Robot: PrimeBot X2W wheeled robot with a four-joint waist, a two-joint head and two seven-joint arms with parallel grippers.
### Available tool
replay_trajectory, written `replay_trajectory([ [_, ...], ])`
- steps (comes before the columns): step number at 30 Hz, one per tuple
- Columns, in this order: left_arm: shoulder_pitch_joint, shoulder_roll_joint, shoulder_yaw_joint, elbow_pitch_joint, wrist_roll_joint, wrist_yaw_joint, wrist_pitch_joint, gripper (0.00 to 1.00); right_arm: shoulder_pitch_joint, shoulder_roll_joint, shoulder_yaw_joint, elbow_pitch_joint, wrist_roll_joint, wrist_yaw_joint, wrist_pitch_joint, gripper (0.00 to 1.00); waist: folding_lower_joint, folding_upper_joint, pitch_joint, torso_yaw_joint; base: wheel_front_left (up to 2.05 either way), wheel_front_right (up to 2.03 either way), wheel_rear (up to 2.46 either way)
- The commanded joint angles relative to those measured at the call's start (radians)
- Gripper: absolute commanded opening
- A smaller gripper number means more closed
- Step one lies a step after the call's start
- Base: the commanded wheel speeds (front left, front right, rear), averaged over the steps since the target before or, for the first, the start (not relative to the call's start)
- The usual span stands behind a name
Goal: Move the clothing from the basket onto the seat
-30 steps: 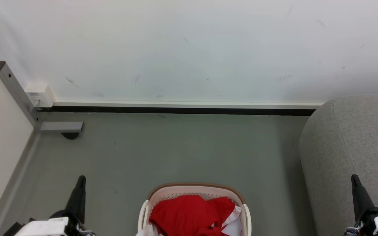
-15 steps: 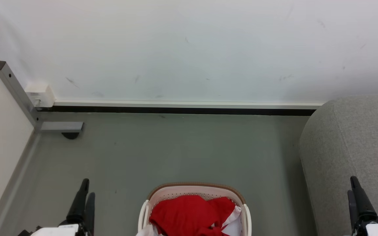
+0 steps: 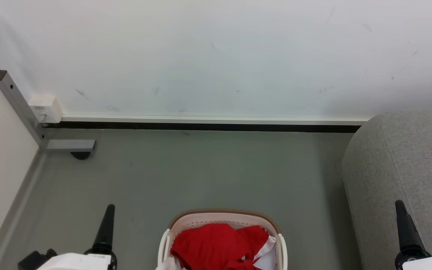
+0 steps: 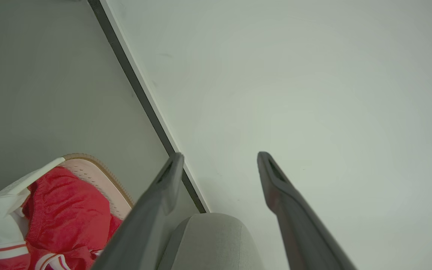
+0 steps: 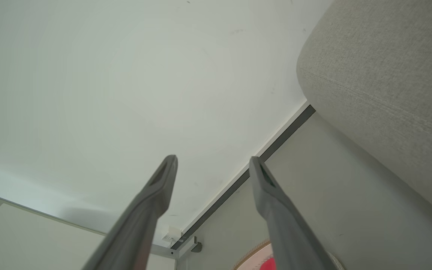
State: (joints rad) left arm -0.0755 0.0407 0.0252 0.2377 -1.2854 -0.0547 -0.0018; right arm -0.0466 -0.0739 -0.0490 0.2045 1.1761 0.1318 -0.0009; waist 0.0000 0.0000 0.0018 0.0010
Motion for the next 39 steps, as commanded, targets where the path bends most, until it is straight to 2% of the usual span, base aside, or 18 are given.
replay_trajectory([
  [1,-0.007,0.007,-0.01,-0.023,0.051,0.009,-0.01,1.0,-0.001,-0.018,0.004,-0.024,-0.052,0.0,-0.011,1.0,0.0,0.0,0.0,0.0,0.0,0.0,0.0],
  [17,0.006,0.008,-0.067,-0.041,0.332,0.083,-0.068,1.0,0.019,-0.053,0.056,-0.045,-0.379,-0.001,-0.069,1.0,0.0,0.0,-0.001,0.001,0.0,0.0,0.0],
  [39,0.021,0.01,-0.085,-0.039,0.613,0.123,-0.133,1.0,0.045,-0.063,0.09,-0.043,-0.648,-0.001,-0.135,1.0,0.0,0.0,-0.004,-0.001,0.0,0.0,0.0],
])
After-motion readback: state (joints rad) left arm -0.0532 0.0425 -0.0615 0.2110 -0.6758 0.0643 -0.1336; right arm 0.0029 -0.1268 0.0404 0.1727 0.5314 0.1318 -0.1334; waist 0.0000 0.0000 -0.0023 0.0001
